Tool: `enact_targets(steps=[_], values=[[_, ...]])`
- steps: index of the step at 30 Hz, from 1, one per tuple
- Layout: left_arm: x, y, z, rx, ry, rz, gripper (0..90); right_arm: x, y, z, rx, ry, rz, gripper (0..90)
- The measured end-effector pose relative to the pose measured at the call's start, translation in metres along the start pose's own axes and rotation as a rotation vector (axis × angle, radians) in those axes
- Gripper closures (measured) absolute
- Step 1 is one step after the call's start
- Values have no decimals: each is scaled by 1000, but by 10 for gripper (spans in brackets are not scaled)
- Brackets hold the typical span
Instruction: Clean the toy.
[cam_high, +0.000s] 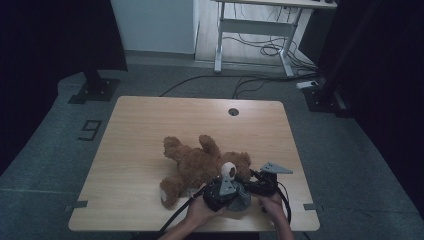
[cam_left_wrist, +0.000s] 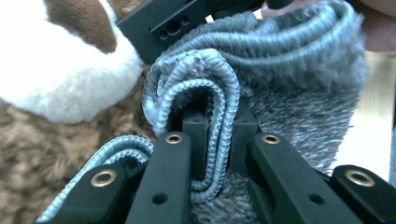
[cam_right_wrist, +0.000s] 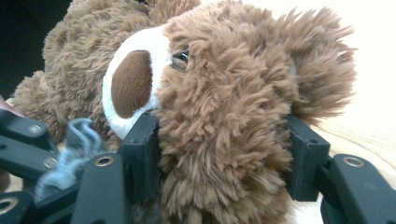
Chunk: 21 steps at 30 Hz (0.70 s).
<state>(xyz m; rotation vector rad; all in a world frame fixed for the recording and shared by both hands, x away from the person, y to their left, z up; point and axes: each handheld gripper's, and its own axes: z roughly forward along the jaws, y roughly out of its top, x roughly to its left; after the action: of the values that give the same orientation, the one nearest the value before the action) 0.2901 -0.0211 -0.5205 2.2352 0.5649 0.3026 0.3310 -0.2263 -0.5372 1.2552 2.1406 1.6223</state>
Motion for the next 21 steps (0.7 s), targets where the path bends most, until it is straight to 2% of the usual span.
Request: enact_targets(steps=[3,9,15,21], values=[[3,0,2,5,3,-17,809,-1,0,0,-1,4,4,401],[22,-8,-10,6,-16,-109,810,-1,0,-1,3,10,-7,409],[37,-10,-29,5,22,-132,809,-3,-1,-1,0,21,-26,417],[62,-14,-55,-43,57,-205,808,-3,-2,-1,5,25,-59,423]])
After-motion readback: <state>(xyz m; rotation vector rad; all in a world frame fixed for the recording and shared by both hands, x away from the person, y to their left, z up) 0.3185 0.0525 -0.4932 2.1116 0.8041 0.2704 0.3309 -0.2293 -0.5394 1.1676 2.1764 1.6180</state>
